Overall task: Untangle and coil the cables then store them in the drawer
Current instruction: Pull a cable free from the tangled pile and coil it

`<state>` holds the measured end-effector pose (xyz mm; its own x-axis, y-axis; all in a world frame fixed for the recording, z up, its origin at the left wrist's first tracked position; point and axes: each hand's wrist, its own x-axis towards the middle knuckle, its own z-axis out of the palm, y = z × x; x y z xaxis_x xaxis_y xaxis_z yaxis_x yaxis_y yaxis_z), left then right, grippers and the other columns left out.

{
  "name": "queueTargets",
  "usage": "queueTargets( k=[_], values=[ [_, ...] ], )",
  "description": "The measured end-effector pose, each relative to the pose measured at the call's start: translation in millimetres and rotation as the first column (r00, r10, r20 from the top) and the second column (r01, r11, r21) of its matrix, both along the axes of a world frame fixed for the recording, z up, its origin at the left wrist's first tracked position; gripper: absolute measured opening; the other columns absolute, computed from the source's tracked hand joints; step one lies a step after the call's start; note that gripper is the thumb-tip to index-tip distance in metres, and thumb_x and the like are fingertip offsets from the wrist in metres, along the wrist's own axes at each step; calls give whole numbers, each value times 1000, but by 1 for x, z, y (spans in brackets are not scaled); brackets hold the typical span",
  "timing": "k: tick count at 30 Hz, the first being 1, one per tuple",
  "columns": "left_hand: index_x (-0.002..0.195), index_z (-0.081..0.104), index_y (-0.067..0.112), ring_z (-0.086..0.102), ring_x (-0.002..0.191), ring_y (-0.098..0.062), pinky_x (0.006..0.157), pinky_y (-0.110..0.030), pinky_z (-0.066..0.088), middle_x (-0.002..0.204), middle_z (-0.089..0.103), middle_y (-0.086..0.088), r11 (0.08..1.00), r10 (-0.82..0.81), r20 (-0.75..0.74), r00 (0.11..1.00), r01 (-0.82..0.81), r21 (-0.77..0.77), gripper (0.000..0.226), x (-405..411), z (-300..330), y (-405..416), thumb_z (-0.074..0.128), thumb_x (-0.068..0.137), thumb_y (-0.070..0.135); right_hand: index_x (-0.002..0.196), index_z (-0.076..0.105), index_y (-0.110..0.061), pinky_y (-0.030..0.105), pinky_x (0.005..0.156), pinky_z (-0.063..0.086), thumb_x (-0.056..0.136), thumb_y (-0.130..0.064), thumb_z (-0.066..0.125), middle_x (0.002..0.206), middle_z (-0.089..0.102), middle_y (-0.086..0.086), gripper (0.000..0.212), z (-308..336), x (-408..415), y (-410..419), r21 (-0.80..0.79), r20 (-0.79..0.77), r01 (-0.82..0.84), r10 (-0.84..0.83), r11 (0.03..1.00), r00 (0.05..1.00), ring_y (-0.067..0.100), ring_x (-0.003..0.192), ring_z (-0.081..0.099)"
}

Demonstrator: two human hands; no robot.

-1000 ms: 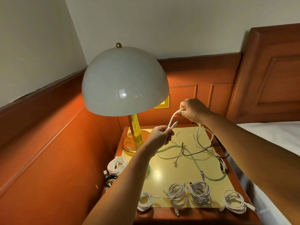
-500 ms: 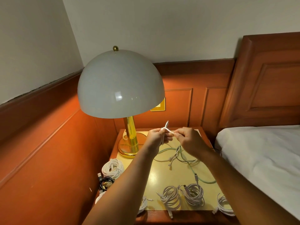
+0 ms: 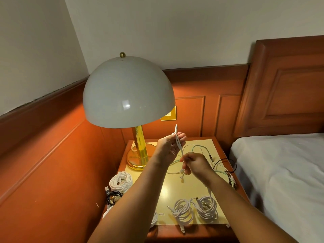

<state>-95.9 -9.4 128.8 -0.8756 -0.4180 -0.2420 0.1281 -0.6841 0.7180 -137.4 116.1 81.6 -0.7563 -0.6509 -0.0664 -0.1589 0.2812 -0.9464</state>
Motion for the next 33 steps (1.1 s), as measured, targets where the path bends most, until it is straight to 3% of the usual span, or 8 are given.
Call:
queueTargets(
  k=[5, 10, 12, 16, 19, 24, 28, 33],
  values=[
    [96, 59, 0, 55, 56, -11, 59, -21, 47, 67, 58, -5, 976, -70, -30, 997, 62, -208, 21, 6, 1, -7, 41, 102, 9, 71, 64, -7, 28, 57, 37, 84, -61, 55, 60, 56, 3, 56, 10, -25, -6, 277, -137, 10, 29, 961, 990, 16, 55, 48],
    [93, 63, 0, 48, 57, -14, 57, -25, 40, 67, 54, -6, 898, -181, -8, 983, 162, -408, 26, 19, 2, -13, 40, 102, 9, 87, 67, -16, 31, 74, 43, 97, -24, 56, 90, 66, 7, 17, 45, -54, -16, 381, -224, -175, 274, 908, 935, 25, 93, 61],
    [92, 64, 0, 47, 57, -14, 56, -24, 39, 69, 53, -7, 860, -220, 13, 975, 200, -469, 27, 24, 5, -10, 42, 102, 10, 89, 67, -19, 30, 79, 45, 98, -8, 52, 94, 65, 4, 20, 60, -62, -22, 393, -253, -187, 301, 900, 919, 21, 97, 60],
    [90, 64, 0, 49, 59, -12, 56, -23, 40, 69, 56, -7, 741, -236, 134, 962, 268, -615, 27, 25, 9, 2, 43, 102, 12, 81, 66, -18, 32, 72, 49, 93, -22, 64, 83, 64, 3, 13, 80, -72, -31, 462, -503, 0, 262, 887, 824, 20, 82, 61],
    [91, 65, 1, 54, 61, -13, 58, -22, 44, 72, 60, -8, 679, -163, 229, 960, 277, -680, 29, 23, 5, 5, 43, 103, 14, 71, 64, -13, 32, 65, 50, 84, -45, 71, 68, 63, 1, 35, 92, -77, -31, 472, -655, 184, 203, 862, 728, 19, 65, 59],
    [92, 66, 2, 66, 68, -17, 66, -26, 52, 79, 69, -10, 702, -26, 263, 965, 205, -682, 30, 12, -7, -4, 41, 103, 14, 82, 67, -11, 24, 57, 38, 88, -25, 70, 69, 57, -4, 15, 104, -67, -27, 375, -680, -6, 279, 927, 678, 15, 67, 55],
    [97, 65, -1, 69, 75, -21, 74, -30, 54, 83, 71, -13, 830, -23, 200, 980, 130, -543, 27, 6, -15, -8, 41, 103, 11, 88, 70, -6, 19, 54, 31, 94, -17, 60, 70, 57, -4, 16, 98, -44, -22, 376, -669, -28, 292, 926, 683, 7, 62, 49],
    [110, 58, -7, 69, 73, -18, 64, -24, 57, 88, 67, -15, 966, -38, 78, 996, 57, -252, 26, 5, -10, -11, 39, 102, 9, 107, 67, -9, 20, 63, 44, 97, -6, 47, 93, 62, -2, 22, 58, -6, -7, 214, -396, -155, 231, 964, 889, 13, 78, 57]
  ],
)
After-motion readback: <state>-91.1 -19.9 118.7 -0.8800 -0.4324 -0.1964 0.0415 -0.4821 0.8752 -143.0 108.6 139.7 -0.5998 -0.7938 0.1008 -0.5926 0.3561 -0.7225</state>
